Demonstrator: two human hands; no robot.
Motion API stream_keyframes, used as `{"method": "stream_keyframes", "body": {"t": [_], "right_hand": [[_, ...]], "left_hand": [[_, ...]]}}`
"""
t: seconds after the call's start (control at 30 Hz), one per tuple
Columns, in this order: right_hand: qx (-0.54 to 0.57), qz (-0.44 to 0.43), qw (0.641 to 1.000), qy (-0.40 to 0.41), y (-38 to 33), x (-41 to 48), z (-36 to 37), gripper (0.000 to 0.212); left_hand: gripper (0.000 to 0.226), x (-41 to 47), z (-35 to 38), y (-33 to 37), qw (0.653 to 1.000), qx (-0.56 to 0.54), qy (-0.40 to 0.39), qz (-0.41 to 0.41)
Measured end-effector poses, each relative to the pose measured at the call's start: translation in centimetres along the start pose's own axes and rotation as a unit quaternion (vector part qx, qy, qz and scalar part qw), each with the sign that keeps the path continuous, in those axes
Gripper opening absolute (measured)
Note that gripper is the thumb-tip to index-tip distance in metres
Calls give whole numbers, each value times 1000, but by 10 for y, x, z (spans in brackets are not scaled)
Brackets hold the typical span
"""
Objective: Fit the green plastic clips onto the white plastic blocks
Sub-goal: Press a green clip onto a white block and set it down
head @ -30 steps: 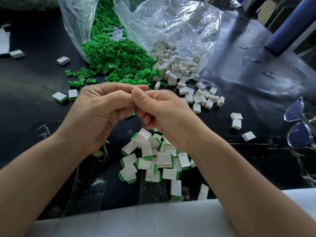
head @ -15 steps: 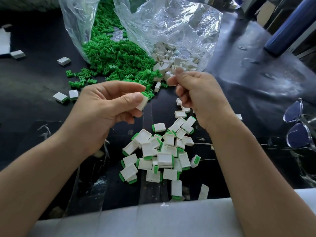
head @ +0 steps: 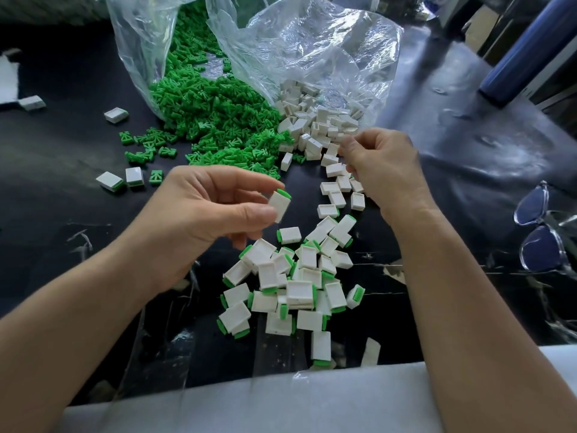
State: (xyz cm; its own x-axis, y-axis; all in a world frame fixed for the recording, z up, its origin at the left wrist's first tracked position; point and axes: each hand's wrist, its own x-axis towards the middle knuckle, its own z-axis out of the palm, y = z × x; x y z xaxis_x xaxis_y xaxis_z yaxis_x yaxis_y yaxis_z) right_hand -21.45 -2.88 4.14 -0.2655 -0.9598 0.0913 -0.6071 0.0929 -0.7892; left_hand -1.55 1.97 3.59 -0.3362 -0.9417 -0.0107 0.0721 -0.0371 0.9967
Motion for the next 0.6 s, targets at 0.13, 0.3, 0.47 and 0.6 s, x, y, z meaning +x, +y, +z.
{"method": "stream_keyframes", "body": {"t": [0.13,0.3,0.47,0.6], "right_hand": [[-104,-22,994,-25,4,-1,3,15],[-214,-43,971,-96,6,-4,13,23],[-267,-59,955,-114,9,-3,18,23],[-241,-81,963,-87,9,-4,16,9]], "left_hand": [[37,-4,3,2,996,43,-80,-12],[29,0,0,5,1000,6,16,1],[23,4,-4,3,992,-59,110,-16],[17,6,-6,1,988,-50,143,-21]]}}
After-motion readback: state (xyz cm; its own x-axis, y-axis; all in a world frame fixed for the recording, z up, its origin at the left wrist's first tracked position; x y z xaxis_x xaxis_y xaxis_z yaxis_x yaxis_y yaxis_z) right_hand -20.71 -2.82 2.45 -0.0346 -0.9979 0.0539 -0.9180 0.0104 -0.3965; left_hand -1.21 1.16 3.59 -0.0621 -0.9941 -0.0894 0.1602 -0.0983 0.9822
